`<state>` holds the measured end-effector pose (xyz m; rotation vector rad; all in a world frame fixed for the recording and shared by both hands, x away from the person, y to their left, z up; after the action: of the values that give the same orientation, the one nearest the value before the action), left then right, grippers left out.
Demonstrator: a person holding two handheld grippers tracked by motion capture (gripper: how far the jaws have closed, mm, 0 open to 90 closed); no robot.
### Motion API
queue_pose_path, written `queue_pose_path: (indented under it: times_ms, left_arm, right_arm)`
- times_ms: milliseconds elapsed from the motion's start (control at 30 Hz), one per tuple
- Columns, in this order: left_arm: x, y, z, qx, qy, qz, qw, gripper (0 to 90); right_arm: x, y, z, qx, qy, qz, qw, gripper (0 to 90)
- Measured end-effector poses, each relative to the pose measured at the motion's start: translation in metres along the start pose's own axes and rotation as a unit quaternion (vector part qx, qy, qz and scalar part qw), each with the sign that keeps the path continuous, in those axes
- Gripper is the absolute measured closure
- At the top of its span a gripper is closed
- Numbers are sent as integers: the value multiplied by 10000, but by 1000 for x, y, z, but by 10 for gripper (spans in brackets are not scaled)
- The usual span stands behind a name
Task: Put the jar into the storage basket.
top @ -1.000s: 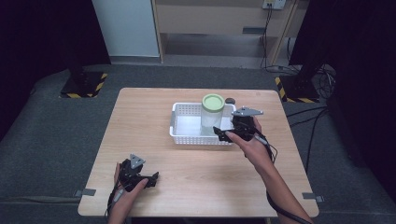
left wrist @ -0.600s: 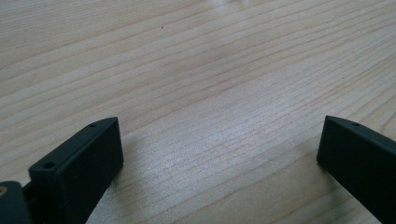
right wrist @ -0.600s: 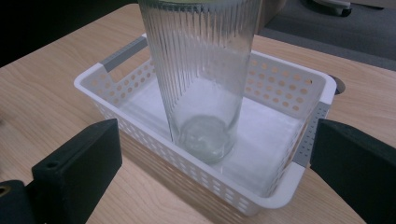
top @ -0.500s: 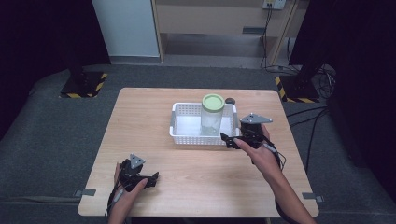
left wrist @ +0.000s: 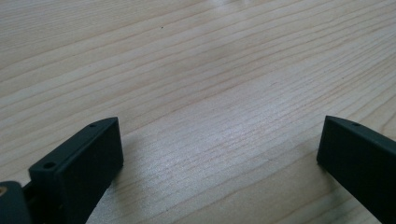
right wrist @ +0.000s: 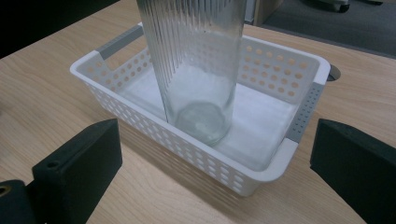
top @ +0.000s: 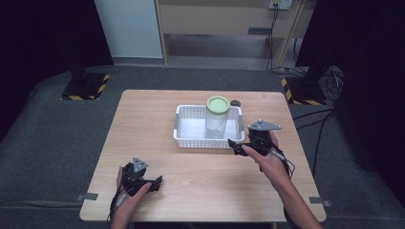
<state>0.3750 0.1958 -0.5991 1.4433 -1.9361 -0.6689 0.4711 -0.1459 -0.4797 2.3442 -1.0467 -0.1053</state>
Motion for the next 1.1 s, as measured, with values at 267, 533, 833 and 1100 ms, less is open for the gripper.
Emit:
queue_pose_path:
  times_ms: [267,533,833,1100]
  left_arm:
    - [0,0,0,0,-1,0,10000,0]
    - [0,0,0,10,11,1,10000,0]
    - [0,0,0,11,11,1,10000,0]
    - [0,0,0,10,10,1,10000,0]
  right_arm:
    - [0,6,10,-14,-5,32,10000,24]
    - [3,11,24,-55,-28,105,9999,24]
    - [5,16,40,-123,-59,136,9998,26]
    - [4,20,56,-190,-83,136,9997,27]
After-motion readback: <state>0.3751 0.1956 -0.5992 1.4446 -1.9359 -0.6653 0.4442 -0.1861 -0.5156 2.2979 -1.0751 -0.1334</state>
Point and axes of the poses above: each handheld gripper's, and its own axes: y roughly backward along the jaws, z roughly out of its underside, x roughly to its right, the point moved 8 cm from there along -y, roughly forward along the jaws, and after that the axes turned 15 degrees about y, right-handed, at the moved point
